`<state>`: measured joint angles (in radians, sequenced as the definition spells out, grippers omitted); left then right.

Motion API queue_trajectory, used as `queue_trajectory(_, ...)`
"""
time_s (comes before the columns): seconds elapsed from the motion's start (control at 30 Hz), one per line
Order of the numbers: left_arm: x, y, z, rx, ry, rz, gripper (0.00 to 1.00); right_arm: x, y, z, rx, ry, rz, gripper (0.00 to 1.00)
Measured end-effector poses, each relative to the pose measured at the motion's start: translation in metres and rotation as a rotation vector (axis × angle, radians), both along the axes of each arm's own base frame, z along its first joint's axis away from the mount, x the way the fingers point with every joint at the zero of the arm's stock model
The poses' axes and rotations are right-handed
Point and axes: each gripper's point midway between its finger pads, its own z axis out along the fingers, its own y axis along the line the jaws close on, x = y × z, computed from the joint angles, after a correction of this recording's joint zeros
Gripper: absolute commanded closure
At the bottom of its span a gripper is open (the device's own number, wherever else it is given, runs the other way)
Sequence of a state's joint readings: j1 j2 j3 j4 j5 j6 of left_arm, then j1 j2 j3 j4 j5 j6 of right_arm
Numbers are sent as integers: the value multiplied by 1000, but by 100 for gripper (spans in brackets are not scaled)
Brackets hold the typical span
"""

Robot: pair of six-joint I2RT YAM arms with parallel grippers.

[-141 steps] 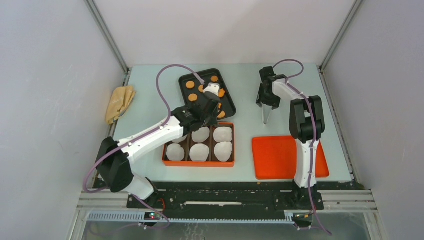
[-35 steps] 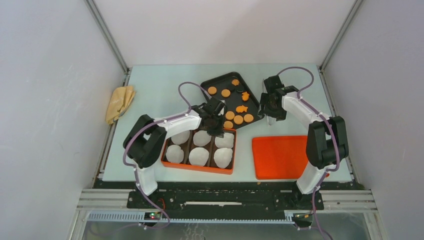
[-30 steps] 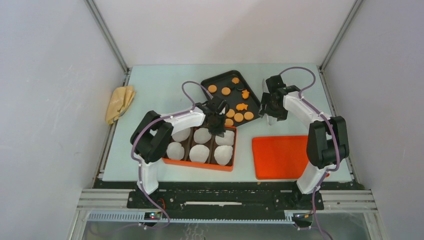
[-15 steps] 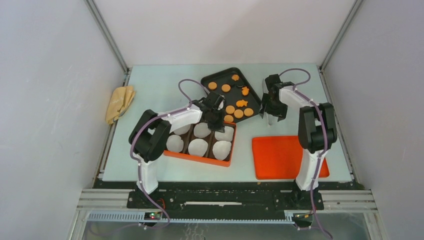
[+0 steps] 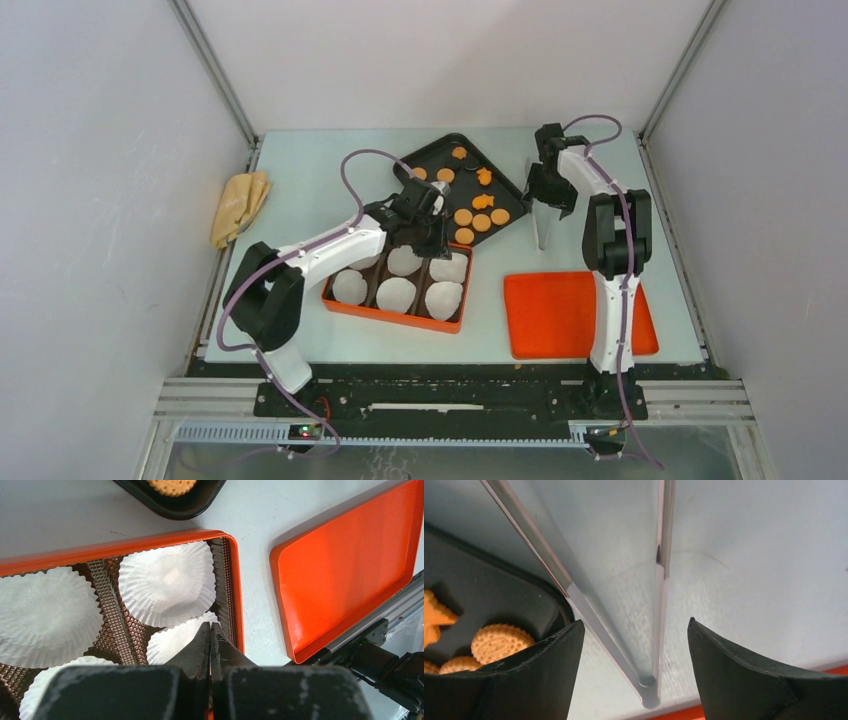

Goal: Pack the cookies

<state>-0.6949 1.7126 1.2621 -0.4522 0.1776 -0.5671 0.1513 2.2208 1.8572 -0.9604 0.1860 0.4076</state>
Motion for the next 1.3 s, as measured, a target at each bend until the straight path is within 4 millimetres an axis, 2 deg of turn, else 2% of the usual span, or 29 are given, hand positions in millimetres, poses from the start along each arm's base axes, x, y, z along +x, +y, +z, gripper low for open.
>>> queue_trajectory(0.1,-1,1,-1,5,4,-1,100,13,-4,-8,-4,0,-12,16)
queue_trajectory(0.2,-2,3,-2,15,5,-7,100,10,-4,-21,-2,35,-10,16)
queue_trajectory(0.37,-4,5,-5,28,11,-13,100,9,-5,-21,-10,35,-8,17)
queue_trajectory(0.6,-5,6,-5,30,10,-19,100,11,-6,-21,-21,35,11,47)
queue_trajectory(0.77,-3,8,-4,47,4,-21,100,6,-9,-21,-42,24,38,52)
queue_trajectory(0.9,9,0,16,36,-31,-29,100,-14,-13,-19,-50,50,45,53)
queue_trajectory(1.03,32,-17,42,-9,-92,-31,100,-32,-15,-3,-45,45,54,53)
queue_trajectory(1.17,54,-29,57,-50,-115,-27,100,-43,-12,33,-34,-26,83,53)
queue_trajectory(1.3,96,-38,69,-124,-135,-7,100,-60,2,72,11,-122,140,53)
